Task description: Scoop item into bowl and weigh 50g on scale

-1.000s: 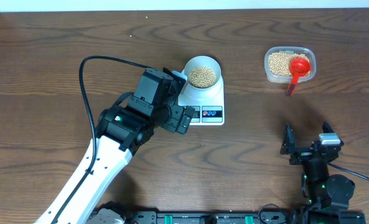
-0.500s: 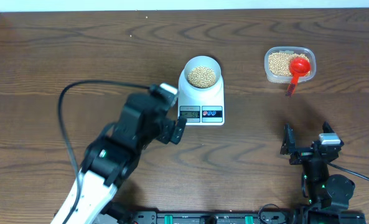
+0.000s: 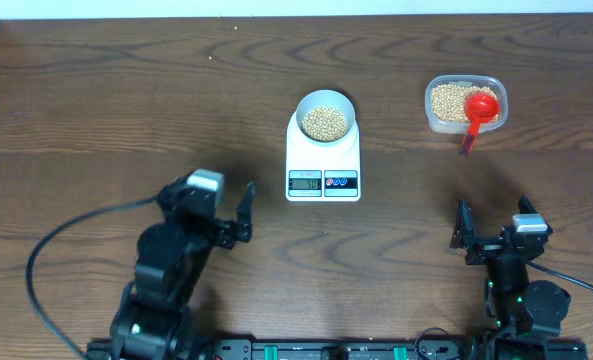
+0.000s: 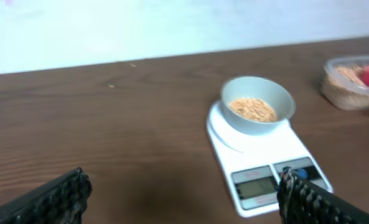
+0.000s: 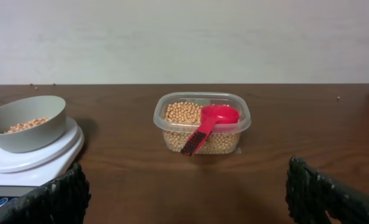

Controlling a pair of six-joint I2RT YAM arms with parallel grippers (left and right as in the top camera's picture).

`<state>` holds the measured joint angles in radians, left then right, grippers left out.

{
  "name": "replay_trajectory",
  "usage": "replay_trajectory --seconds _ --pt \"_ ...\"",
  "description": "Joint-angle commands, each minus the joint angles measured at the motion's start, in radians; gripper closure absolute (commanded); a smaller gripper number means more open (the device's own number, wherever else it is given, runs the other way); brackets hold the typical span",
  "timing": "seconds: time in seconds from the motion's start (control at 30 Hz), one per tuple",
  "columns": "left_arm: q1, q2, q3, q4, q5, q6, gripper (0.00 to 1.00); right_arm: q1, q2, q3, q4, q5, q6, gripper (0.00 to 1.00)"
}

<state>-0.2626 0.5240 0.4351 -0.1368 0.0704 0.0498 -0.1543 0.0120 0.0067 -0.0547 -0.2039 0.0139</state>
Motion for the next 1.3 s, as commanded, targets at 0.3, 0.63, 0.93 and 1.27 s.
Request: replay_trajectory --seconds 0.3,0.63,0.93,1.27 --pt "0.073 -0.306 -0.261 0.106 -0.011 0.006 0.02 -0.001 -0.006 -0.001 -0.005 0.011 -0.011 0.01" --pt "0.157 -0.470 -0.389 0.170 -0.011 0.011 0.02 -0.001 -0.006 -0.001 -0.005 0.011 -0.011 0.01" --pt "0.212 -0.523 -0.431 0.158 -0.016 0.010 0.02 -0.001 -0.006 -0.001 -0.005 0.011 -0.011 0.01" --pt "0.213 -0.522 -0.431 0.069 -0.027 0.010 0.02 -0.001 -0.006 -0.001 -0.005 0.011 -0.011 0.01"
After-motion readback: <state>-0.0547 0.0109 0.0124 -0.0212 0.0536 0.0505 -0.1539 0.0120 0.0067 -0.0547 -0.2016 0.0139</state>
